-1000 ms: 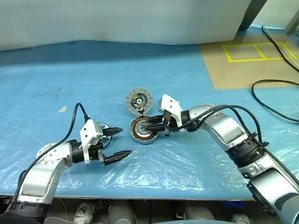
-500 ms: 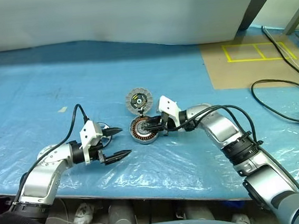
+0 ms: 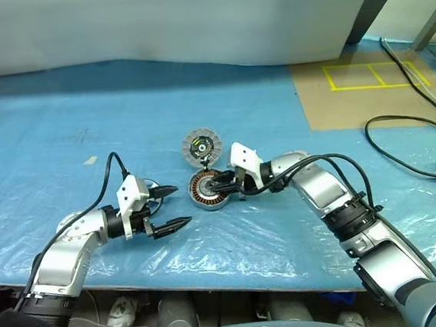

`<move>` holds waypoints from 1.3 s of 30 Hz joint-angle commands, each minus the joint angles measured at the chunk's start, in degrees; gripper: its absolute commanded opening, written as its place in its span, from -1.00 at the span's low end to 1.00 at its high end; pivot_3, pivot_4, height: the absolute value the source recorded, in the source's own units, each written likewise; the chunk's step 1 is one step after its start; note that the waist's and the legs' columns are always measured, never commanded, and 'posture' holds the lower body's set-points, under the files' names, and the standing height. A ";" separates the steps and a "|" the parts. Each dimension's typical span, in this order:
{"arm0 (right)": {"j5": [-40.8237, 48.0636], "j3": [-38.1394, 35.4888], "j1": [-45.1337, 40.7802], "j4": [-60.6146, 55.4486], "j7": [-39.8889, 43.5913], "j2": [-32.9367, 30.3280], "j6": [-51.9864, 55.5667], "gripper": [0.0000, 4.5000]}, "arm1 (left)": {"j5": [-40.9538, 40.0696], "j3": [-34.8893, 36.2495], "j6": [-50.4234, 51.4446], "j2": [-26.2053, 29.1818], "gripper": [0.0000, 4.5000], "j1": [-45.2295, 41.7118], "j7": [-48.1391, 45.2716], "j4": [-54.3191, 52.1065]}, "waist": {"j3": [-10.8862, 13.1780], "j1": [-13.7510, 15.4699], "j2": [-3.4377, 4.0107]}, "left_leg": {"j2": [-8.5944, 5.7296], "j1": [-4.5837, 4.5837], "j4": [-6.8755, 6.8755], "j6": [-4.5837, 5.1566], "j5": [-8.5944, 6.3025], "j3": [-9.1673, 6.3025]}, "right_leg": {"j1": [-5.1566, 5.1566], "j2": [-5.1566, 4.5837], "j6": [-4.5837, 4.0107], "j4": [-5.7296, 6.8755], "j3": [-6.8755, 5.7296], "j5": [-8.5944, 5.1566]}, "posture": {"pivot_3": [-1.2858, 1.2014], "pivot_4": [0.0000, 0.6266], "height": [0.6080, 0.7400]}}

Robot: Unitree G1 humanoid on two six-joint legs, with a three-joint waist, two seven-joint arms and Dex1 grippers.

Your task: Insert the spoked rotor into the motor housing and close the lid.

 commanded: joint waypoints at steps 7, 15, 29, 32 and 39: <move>-2.21 1.33 0.10 0.40 1.13 -0.21 -1.70 -0.70 | -0.81 1.00 -0.25 0.32 1.00 0.12 -0.12 -1.16 | 0.00 0.01 0.00 | 0.00 0.01 0.01 0.00 0.00 0.00 | 0.00 0.00 0.00 0.01 0.00 0.00 | 0.03 -0.52 1.00; -3.38 1.50 0.32 1.25 -0.29 1.34 -2.22 -0.70 | -0.90 1.03 0.05 0.32 1.00 -0.12 -0.03 -1.20 | 0.00 -0.09 -0.01 | 0.01 0.03 0.01 0.00 0.00 0.00 | 0.01 0.00 0.00 0.04 0.00 0.00 | 0.03 -0.52 1.00; -2.85 0.23 0.56 1.06 1.73 -0.50 -2.14 0.62 | -1.08 1.02 1.34 0.26 1.00 -0.37 0.80 -2.54 | -0.01 0.08 -0.01 | 0.00 0.03 0.03 0.00 0.00 0.00 | 0.03 0.00 0.00 0.04 0.01 0.00 | 0.03 -0.52 1.00; -3.14 0.22 0.51 0.79 1.17 -0.34 -2.14 0.75 | -1.14 1.04 1.60 0.29 1.00 -0.58 0.87 -2.59 | -0.01 0.08 -0.01 | 0.00 0.03 0.04 0.00 0.00 0.00 | 0.03 0.00 0.00 0.03 0.01 0.00 | 0.03 -0.52 1.00; 6.20 -5.64 -1.04 -5.20 1.99 2.59 6.40 0.75 | -2.09 1.13 3.17 0.46 1.00 -0.51 0.71 -3.88 | 0.00 0.07 -0.01 | 0.01 -0.02 0.03 0.01 0.00 0.00 | -0.01 0.00 0.00 0.03 0.00 0.00 | 0.03 -0.52 1.00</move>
